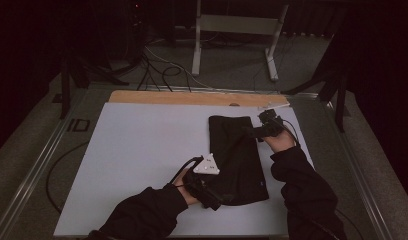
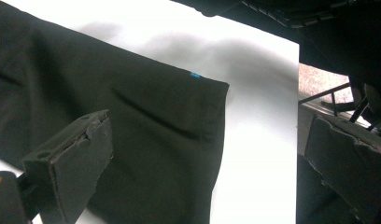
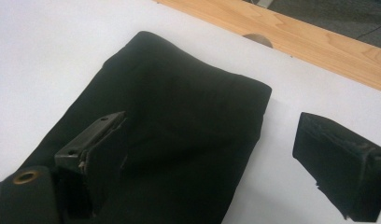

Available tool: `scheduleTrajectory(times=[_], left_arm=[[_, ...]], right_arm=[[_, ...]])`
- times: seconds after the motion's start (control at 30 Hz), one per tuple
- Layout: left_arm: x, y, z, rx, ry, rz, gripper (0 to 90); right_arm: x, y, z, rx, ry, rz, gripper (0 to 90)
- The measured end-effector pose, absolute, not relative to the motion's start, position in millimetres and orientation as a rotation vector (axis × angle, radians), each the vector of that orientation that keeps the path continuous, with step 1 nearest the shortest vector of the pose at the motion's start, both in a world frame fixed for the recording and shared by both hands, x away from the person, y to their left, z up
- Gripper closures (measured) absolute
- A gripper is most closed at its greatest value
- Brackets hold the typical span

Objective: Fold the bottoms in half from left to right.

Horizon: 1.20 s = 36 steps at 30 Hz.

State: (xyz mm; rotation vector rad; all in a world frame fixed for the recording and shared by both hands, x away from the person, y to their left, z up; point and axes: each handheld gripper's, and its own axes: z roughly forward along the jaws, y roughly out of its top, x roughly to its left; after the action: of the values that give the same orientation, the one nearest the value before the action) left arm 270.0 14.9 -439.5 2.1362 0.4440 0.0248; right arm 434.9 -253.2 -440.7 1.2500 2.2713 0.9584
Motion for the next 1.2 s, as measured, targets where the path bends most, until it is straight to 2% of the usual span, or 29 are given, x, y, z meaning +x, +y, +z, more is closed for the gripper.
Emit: scheduleTrajectory(times=[0.47,1.2], left_arm=[[265.8,36.7,-451.5,2.109,0.475,0.021,2.2],[261.2,39.4,-464.2,2.114,0.45,0.001,2.3]], right_arm=[[399.0,-247.3,-445.1,1.209,2.271,1.062,10.6],[305.2,-265.6,-452.9,1.192,2.253,1.163,11.4]])
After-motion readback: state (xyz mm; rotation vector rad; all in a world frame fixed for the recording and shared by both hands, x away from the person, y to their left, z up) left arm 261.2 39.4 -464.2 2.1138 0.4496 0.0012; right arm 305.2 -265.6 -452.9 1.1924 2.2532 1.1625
